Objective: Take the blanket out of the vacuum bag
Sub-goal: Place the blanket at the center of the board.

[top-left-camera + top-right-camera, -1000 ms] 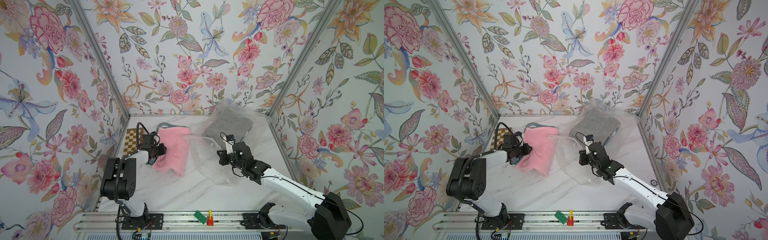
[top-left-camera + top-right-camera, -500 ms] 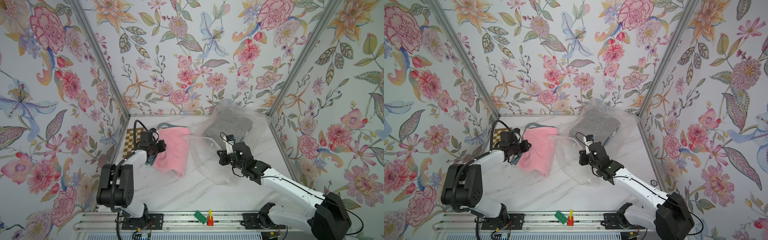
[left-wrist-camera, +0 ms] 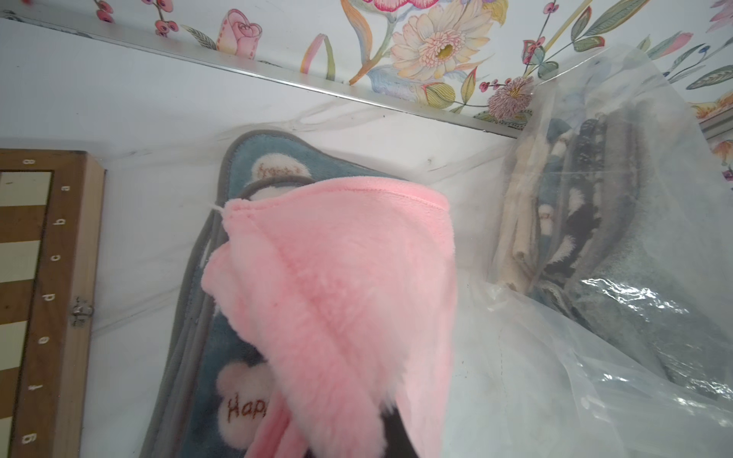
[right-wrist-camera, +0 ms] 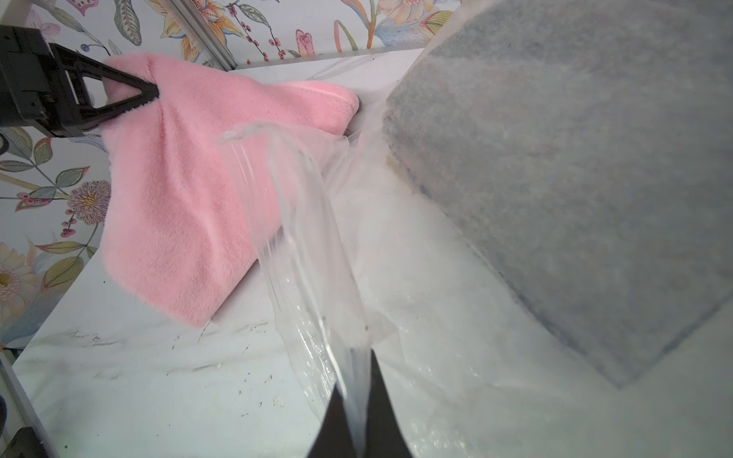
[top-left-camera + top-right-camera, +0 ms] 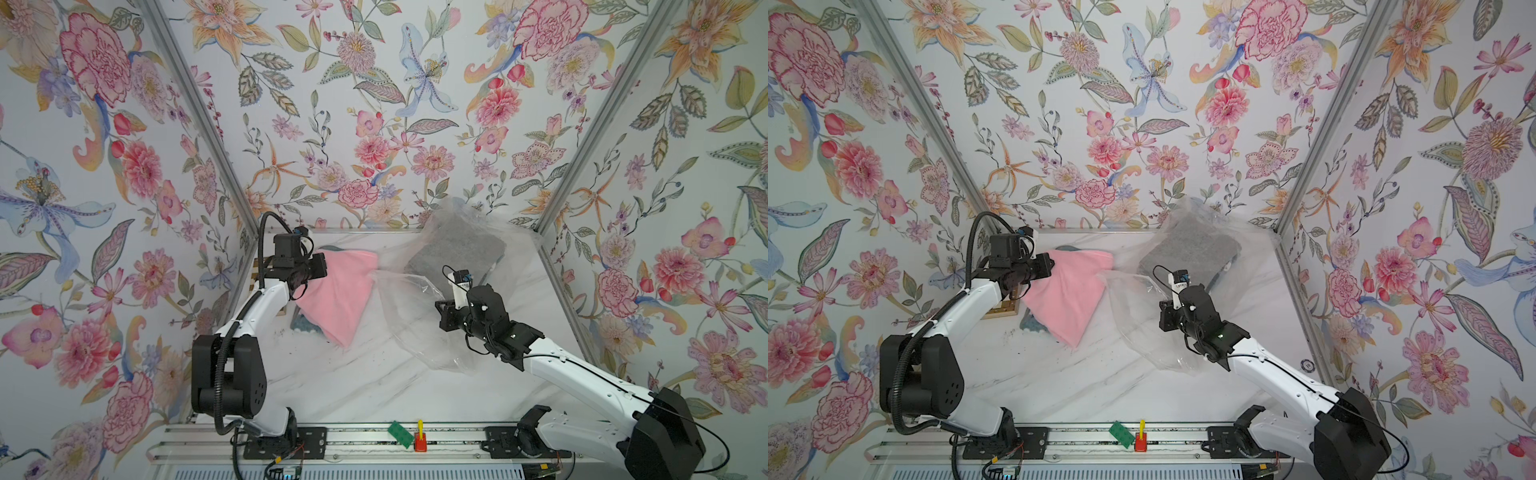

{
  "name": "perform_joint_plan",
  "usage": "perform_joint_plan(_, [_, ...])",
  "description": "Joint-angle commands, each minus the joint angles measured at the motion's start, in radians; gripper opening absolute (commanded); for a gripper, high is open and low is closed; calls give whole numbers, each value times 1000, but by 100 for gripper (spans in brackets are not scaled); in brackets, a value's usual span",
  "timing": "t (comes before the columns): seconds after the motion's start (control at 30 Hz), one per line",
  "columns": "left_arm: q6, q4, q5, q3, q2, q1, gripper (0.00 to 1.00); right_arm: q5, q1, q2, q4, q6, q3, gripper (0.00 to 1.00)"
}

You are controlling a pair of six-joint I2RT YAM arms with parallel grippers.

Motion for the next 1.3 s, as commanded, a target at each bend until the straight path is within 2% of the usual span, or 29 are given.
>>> perform_joint_plan(0.0, [53,-82,-128,13,-9,-4,0,11,-7,-20,2,10,-17,0])
perform_joint_plan(0.17, [63,-40,-169,-46,34,-4,2,3,-9,-6,6,11,-12,0])
perform_joint_plan(0.23, [60,-19,-130,-70,68,-4,20,2,-9,-1,7,13,-9,0])
perform_joint_plan(0.3, [49,15,-96,-104,84,-4,49,0,-7,0,5,14,-6,0])
perform_joint_plan(0.37, [51,19,-126,-123,77,-4,67,1,-8,-4,4,14,-7,0])
perform_joint_plan(0.4, [53,13,-162,-134,63,-4,75,3,-7,-5,-1,14,-9,0])
perform_joint_plan(0.47, [56,-1,-240,-162,20,-4,82,7,-9,-9,-3,12,-13,0])
perform_joint_plan(0.53, [55,5,-289,-212,-72,-3,83,9,-10,-12,0,13,-22,0])
perform_joint_plan(0.67, [29,60,-285,-324,-244,-2,80,-3,-12,3,29,20,-34,0])
perform_joint_plan(0.73, [10,103,-259,-369,-321,-2,77,-15,-13,20,37,21,-27,0])
perform_joint_plan(0.83, [-8,240,-128,-426,-387,-3,74,-27,-12,43,50,22,-14,0])
perform_joint_plan(0.87, [-11,265,-89,-416,-378,-2,76,-33,-12,48,54,23,-11,0])
perform_joint_plan(0.93, [-15,255,-86,-348,-322,-3,83,-37,-10,56,54,22,-5,0])
perform_joint_plan(1.1, [14,168,-224,-80,-68,-4,89,-28,-5,49,51,23,-10,0])
perform_joint_plan(1.17, [19,176,-301,-18,20,-4,90,-20,-8,44,52,25,-18,0])
perform_joint_plan(1.27, [22,214,-336,55,146,-3,90,-22,-12,47,46,25,-19,0])
